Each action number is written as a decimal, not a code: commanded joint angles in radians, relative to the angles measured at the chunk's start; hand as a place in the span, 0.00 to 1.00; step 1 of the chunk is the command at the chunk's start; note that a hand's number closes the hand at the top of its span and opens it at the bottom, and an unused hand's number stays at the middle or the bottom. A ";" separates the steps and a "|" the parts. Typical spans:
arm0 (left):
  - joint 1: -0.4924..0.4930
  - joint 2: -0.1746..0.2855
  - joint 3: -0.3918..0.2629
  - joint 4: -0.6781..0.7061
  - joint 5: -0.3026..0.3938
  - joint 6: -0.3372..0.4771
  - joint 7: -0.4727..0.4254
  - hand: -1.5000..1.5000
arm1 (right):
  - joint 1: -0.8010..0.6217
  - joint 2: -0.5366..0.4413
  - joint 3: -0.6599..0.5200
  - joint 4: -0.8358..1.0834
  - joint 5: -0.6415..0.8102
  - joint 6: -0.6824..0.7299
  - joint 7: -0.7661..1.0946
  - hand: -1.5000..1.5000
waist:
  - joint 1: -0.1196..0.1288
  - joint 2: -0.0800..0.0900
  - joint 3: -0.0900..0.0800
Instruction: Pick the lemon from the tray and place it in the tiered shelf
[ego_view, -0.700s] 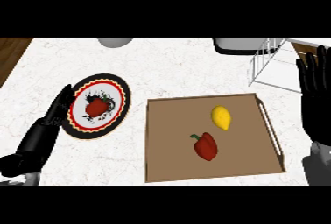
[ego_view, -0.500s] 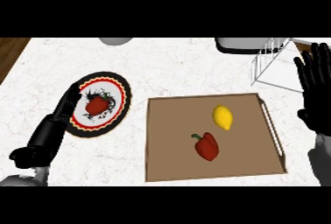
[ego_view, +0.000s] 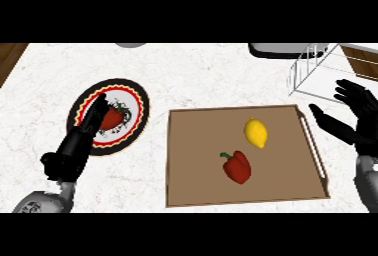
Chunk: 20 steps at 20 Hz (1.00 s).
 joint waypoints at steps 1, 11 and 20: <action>-0.075 -0.044 -0.010 0.081 -0.007 0.003 0.041 0.50 | -0.024 0.119 -0.019 0.173 0.116 -0.205 -0.161 0.00 | 0.005 -0.010 0.004; -0.121 -0.085 0.011 0.143 -0.047 -0.011 0.051 0.50 | -0.010 -0.036 0.047 0.111 0.054 0.178 -0.105 0.00 | -0.006 -0.027 0.000; -0.110 -0.097 0.037 0.150 -0.048 -0.028 0.028 0.50 | -0.126 -0.161 0.215 -0.178 0.208 0.237 0.429 0.00 | -0.004 -0.029 -0.001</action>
